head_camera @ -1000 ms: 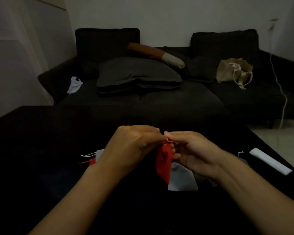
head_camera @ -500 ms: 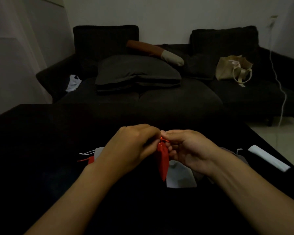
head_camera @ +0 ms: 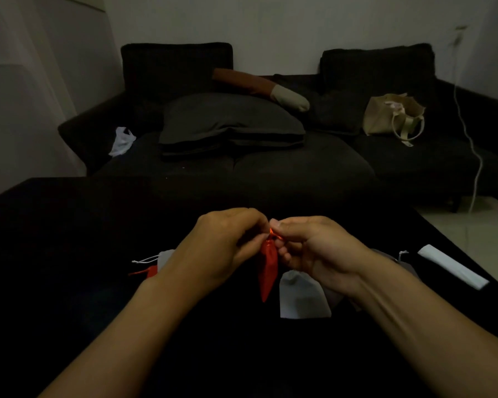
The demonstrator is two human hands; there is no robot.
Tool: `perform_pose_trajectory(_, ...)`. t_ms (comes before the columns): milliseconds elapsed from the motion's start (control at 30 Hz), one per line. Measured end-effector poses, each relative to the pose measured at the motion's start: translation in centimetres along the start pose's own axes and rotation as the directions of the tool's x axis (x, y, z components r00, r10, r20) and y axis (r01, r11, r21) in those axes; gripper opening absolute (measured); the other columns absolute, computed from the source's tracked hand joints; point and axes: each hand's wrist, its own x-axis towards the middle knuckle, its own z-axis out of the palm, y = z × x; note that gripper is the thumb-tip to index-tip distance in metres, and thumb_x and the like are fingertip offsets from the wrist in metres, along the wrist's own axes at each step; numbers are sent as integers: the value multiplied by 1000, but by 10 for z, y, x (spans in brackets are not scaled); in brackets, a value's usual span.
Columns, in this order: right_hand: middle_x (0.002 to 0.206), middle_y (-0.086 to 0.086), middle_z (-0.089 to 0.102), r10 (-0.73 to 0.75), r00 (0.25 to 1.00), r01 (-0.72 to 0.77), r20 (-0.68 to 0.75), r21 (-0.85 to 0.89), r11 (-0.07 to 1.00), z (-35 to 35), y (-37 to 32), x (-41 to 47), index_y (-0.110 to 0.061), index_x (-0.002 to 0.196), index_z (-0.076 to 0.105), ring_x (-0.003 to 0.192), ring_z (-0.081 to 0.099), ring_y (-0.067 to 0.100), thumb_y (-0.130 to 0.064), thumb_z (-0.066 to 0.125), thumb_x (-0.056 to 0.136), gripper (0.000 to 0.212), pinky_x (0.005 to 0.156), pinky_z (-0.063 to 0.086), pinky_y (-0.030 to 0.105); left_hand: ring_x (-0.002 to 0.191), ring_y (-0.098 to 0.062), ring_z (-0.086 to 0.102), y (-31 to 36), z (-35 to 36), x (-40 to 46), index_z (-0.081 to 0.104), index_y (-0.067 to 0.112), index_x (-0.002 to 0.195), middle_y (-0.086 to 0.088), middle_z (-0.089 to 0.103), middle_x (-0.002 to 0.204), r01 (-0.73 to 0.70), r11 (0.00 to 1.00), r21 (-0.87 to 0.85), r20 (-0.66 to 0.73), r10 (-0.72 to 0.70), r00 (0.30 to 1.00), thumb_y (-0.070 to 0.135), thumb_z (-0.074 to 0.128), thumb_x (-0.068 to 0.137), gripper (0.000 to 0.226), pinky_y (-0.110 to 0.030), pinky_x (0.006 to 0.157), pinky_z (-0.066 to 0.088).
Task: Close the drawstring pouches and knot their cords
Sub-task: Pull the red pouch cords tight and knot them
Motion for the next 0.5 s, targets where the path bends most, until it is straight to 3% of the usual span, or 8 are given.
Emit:
perform_pose_trajectory(167, 70, 2, 58, 8, 1000, -8, -3, 10, 1000, 1, 2, 1, -10, 86, 73, 63, 51, 7, -19, 64, 93, 14, 58, 45, 16, 79, -2, 57, 7, 0, 2, 55, 31, 98, 15, 56, 89, 84, 996, -1, 84, -83, 993, 30, 58, 93, 5, -22, 71, 50)
perform_pose_trajectory(233, 70, 1, 59, 5, 1000, -5, -11, 8, 1000, 2, 2, 2, -10, 88, 74, 63, 52, 7, -19, 63, 93, 15, 56, 45, 17, 76, -2, 56, 7, 4, 2, 46, 36, 93, 14, 54, 87, 135, 990, -31, 108, -131, 986, 30, 56, 95, 12, -21, 68, 47)
perform_pose_trajectory(367, 68, 1, 61, -107, 981, 86, -159, -133, 987, -1, -1, 3, -12, 77, 72, 60, 54, 7, -19, 62, 94, 22, 55, 44, 18, 66, -2, 53, -6, 10, -1, 40, 41, 84, 11, 53, 74, 197, 974, -112, -29, -201, 979, 26, 56, 95, 24, -16, 58, 35)
perform_pose_trajectory(500, 64, 2, 59, -233, 943, 189, -238, -193, 963, 1, 0, 3, -6, 77, 70, 57, 52, 6, -13, 63, 94, 20, 52, 44, 15, 61, -3, 51, -7, 13, -2, 45, 34, 87, 8, 54, 70, 217, 955, -201, -86, -238, 967, 19, 57, 95, 21, -14, 54, 35)
